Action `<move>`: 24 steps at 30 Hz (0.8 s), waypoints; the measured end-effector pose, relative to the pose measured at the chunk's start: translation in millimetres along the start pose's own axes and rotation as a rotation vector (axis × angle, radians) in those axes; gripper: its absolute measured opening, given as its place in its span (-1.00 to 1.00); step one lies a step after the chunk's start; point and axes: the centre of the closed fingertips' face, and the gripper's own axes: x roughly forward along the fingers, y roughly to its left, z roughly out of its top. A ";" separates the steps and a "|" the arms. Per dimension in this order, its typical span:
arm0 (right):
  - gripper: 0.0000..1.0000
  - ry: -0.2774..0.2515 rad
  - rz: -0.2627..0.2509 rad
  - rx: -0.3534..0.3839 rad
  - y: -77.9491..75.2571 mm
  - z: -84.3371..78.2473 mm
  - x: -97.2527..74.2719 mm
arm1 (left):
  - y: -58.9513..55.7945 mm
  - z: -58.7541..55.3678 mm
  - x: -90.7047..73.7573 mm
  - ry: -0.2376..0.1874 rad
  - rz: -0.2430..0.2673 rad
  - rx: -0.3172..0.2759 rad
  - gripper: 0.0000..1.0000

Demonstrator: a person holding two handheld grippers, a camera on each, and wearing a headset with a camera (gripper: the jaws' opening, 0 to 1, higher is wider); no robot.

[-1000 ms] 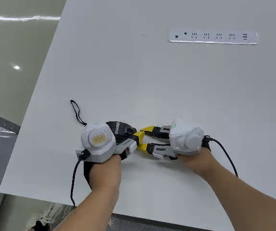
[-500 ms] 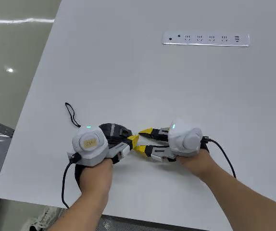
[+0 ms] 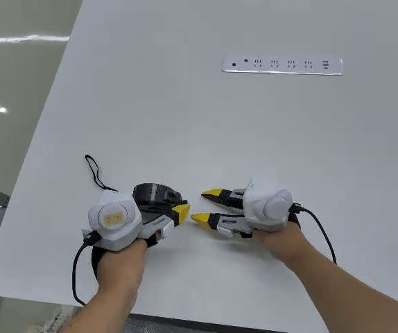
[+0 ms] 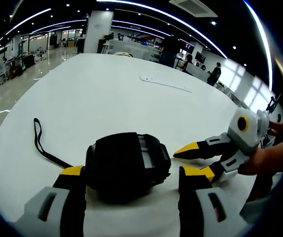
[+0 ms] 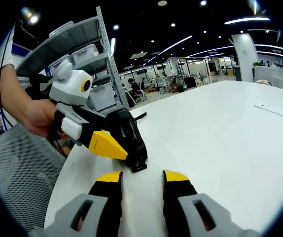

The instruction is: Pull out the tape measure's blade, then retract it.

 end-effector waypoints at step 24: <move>-0.28 0.003 -0.075 0.048 1.6 1.5 -29.2 | -0.3 -11.0 -15.1 0.032 -0.094 0.106 0.48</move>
